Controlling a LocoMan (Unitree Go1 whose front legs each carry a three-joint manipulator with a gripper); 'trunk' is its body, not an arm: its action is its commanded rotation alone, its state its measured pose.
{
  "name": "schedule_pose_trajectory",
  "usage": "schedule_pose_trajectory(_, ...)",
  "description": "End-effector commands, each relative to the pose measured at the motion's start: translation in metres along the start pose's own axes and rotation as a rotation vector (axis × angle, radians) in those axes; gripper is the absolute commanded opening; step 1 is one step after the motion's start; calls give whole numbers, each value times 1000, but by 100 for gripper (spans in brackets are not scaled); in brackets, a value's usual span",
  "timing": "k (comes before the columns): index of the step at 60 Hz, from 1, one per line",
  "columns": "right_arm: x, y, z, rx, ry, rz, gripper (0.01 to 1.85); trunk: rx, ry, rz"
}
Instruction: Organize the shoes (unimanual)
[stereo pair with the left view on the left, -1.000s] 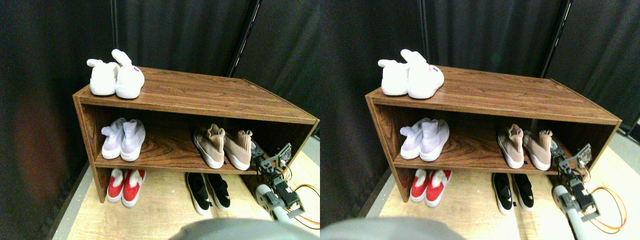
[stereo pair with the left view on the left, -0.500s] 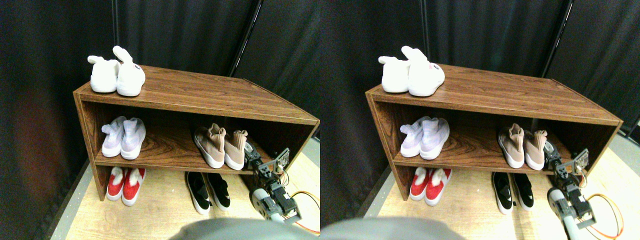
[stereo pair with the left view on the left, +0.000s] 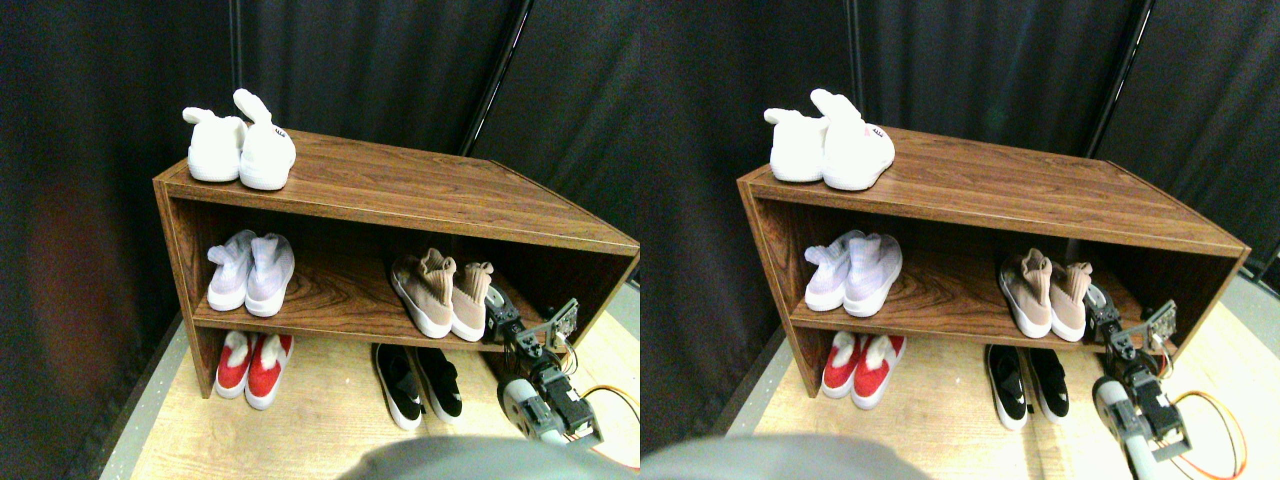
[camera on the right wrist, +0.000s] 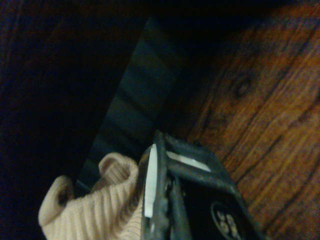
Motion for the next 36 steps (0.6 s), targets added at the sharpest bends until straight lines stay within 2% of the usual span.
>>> schedule_pose_trajectory(1,3,2,11,1,-25,16,6,0,9,12)
schedule_pose_trajectory(18,-4,9,32,-6,-69,51,6,16,2,-15)
schedule_pose_trajectory(26,-8,11,37,-60,-40,102,6,23,0,-29)
schedule_pose_trajectory(30,-11,12,40,-21,-15,130,6,27,-2,-33)
schedule_pose_trajectory(36,-19,18,42,-34,-30,137,6,31,-4,-43)
